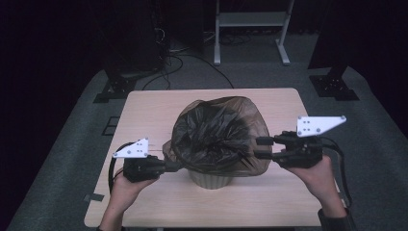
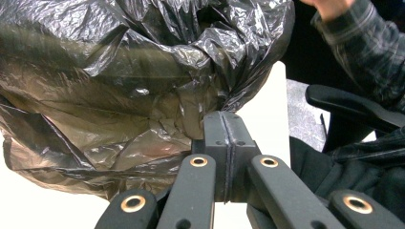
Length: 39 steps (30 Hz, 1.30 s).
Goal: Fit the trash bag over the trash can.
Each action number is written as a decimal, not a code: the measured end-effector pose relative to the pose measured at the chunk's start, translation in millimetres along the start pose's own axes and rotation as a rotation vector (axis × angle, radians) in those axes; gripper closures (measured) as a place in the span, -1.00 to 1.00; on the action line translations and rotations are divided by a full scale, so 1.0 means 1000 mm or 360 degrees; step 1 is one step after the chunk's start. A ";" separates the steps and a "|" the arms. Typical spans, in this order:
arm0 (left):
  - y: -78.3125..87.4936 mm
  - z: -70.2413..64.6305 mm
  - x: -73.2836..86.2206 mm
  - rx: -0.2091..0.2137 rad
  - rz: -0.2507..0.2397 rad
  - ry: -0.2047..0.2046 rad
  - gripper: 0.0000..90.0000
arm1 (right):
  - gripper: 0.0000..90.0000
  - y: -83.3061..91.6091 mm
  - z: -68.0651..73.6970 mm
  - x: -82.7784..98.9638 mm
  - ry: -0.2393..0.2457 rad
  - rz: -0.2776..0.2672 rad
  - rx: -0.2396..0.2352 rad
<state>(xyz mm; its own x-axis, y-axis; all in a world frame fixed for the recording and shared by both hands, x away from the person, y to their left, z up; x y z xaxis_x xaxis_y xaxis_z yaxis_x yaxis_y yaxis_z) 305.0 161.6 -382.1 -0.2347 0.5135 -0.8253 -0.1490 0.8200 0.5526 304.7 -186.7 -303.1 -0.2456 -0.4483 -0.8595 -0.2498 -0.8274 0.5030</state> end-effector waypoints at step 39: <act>0.005 0.014 0.007 -0.0048 -0.0012 0.0039 1.00 | 1.00 -0.038 -0.099 -0.021 -0.0227 0.0074 0.0200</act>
<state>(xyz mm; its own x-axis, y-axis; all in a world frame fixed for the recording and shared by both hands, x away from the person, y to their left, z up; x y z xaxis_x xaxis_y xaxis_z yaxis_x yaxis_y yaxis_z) 316.2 173.2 -386.8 -0.2568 0.5005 -0.8268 -0.1796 0.8158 0.5497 412.1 -179.0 -313.5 -0.3878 -0.4252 -0.8178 -0.3477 -0.7542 0.5570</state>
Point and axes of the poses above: each handheld gripper's, and its own axes: y roughly backward along the jaws, x roughly out of its underside, z roughly to its left, the point moved 5 cm from there along -y, roughly forward along the jaws, and after that the axes turned 10 degrees about z, right-handed, at the moved point
